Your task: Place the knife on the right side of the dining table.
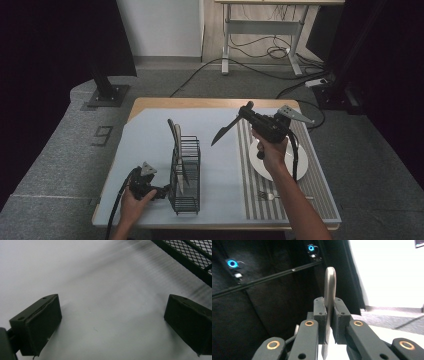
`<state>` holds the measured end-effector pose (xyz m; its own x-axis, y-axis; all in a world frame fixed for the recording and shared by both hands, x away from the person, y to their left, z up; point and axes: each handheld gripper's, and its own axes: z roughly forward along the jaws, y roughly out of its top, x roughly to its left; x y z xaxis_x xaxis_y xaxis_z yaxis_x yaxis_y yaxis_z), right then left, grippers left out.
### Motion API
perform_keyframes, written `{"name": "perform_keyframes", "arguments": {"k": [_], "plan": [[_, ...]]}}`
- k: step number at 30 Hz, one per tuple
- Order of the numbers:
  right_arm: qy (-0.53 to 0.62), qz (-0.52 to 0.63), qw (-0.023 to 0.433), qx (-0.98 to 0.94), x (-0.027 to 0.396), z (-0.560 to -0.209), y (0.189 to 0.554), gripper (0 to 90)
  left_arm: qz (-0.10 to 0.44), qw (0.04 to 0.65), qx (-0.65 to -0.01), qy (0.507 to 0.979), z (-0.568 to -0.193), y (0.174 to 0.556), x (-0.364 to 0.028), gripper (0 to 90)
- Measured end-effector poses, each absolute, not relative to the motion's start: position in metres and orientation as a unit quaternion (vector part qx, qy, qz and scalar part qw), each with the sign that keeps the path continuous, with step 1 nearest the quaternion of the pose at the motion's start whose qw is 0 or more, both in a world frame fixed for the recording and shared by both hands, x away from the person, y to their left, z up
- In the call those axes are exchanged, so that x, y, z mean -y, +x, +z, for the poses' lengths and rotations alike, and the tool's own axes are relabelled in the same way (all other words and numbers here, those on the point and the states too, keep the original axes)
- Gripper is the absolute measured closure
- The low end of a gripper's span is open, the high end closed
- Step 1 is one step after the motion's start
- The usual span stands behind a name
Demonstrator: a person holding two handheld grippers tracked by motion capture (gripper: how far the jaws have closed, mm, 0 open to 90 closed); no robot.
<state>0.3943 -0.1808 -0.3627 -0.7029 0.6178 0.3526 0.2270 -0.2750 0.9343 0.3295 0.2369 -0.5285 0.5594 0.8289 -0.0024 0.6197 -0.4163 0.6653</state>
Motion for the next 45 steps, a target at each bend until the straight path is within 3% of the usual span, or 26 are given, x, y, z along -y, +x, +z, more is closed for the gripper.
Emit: {"name": "perform_keyframes", "arguments": {"k": [16,45], "plan": [[0.41,0.686,0.139,-0.585,0.193,-0.397,0.413,83.4,0.166,0.314,-0.439,0.825,-0.528,0.33,-0.237,0.7],[0.463,0.665,0.166,-0.562,0.224,-0.408,0.444,83.4,0.166,0.315,-0.439,0.825,-0.529,0.33,-0.237,0.7]]}}
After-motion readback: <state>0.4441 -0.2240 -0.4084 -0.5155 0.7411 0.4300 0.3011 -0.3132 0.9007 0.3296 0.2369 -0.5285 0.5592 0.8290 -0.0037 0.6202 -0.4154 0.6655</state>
